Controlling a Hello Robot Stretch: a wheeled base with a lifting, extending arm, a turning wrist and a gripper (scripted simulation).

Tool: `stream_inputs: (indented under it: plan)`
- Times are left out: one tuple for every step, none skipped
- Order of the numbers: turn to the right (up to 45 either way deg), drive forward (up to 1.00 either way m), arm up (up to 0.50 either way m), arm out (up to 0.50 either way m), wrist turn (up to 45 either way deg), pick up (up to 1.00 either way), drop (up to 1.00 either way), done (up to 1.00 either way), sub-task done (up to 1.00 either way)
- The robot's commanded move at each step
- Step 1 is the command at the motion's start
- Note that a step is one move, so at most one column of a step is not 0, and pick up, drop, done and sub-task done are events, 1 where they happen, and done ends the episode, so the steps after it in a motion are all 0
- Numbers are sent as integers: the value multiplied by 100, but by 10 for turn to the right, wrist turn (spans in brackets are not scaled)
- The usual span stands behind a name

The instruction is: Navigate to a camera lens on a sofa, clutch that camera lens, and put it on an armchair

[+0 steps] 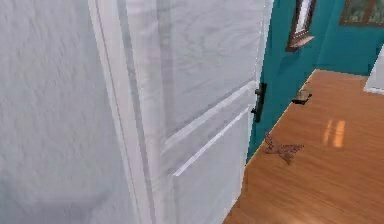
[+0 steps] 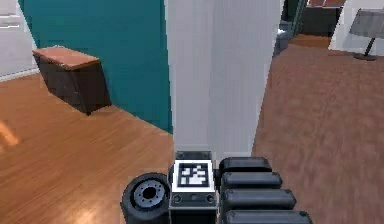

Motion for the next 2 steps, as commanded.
stream_inputs:
  plan:
    - [450,0,0,0,0,0,0,0,0]
    - [0,100,0,0,0,0,0,0,0]
